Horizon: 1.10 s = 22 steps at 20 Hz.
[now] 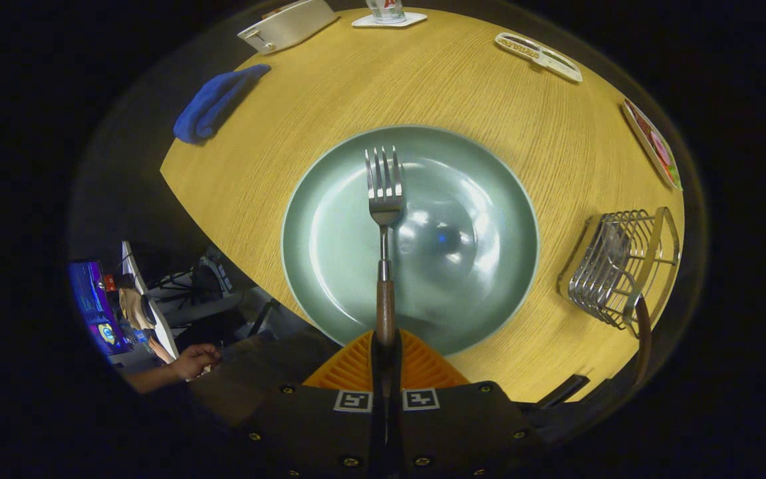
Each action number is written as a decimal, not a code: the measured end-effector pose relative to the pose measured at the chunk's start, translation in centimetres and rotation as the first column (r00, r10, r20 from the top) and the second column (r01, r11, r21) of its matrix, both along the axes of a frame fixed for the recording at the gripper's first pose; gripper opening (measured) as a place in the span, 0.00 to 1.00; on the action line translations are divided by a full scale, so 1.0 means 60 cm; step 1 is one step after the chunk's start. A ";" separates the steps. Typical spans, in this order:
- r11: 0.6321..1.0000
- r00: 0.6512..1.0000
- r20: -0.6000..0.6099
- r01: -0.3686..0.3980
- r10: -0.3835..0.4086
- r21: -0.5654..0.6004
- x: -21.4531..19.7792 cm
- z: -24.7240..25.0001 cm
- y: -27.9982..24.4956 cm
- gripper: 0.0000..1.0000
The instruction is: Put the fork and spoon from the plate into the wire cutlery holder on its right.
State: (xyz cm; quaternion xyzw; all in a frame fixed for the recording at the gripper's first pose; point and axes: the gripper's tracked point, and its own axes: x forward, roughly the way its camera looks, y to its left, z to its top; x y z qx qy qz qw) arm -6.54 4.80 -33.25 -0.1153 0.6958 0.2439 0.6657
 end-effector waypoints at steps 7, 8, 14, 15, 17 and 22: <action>0.999 0.999 0.027 -0.017 0.018 -0.046 0.021 0.059 -0.068 0.02; 0.999 1.000 0.021 -0.011 0.012 -0.046 0.019 0.069 -0.079 0.02; 0.996 0.999 -0.010 -0.043 0.042 -0.082 0.020 0.132 -0.165 0.02; 0.995 0.999 -0.015 -0.047 0.046 -0.090 0.022 0.143 -0.182 0.02; 0.993 0.999 -0.009 -0.043 0.042 -0.107 0.030 0.160 -0.213 0.02; 0.991 1.000 -0.003 -0.007 0.006 -0.137 0.044 0.187 -0.280 0.02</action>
